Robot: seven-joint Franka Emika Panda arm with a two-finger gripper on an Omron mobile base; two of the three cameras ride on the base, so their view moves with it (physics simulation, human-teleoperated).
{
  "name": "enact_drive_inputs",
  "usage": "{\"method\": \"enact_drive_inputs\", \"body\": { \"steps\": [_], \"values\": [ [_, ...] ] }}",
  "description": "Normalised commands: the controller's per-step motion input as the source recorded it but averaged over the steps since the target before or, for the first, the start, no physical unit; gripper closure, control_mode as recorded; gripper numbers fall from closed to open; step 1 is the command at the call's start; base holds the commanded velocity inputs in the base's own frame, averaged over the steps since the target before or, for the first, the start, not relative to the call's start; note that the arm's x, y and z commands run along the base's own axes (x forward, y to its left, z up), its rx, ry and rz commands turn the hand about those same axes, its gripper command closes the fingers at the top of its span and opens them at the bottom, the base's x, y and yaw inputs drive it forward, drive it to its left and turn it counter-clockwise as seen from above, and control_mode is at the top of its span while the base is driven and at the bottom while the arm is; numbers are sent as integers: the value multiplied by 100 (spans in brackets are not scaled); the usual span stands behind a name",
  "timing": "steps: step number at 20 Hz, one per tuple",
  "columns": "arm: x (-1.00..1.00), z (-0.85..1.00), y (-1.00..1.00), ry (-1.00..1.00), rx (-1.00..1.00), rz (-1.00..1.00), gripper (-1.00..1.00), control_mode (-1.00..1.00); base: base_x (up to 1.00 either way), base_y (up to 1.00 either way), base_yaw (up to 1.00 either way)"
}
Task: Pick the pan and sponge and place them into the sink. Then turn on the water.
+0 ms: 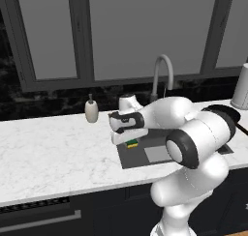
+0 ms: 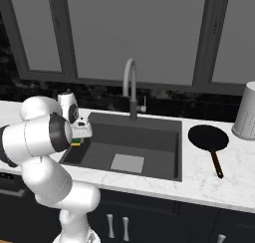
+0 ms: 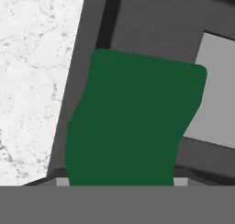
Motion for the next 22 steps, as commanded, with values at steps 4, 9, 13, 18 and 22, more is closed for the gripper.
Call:
{"method": "enact_drive_inputs", "body": {
  "steps": [4, 9, 13, 18, 22],
  "values": [
    [19, -11, -100, 0, 0, -12, 100, -100, 0, 0, 0],
    [9, -35, -95, 0, -6, -9, 100, -100, 0, 0, 0],
    [0, -46, -33, 0, -8, -1, 100, -100, 0, 0, 0],
    [2, -16, 1, 0, 0, 0, 100, -100, 0, 0, 0],
    [11, -21, 2, 0, 1, 0, 100, -100, 0, 0, 0]
  ]
}}
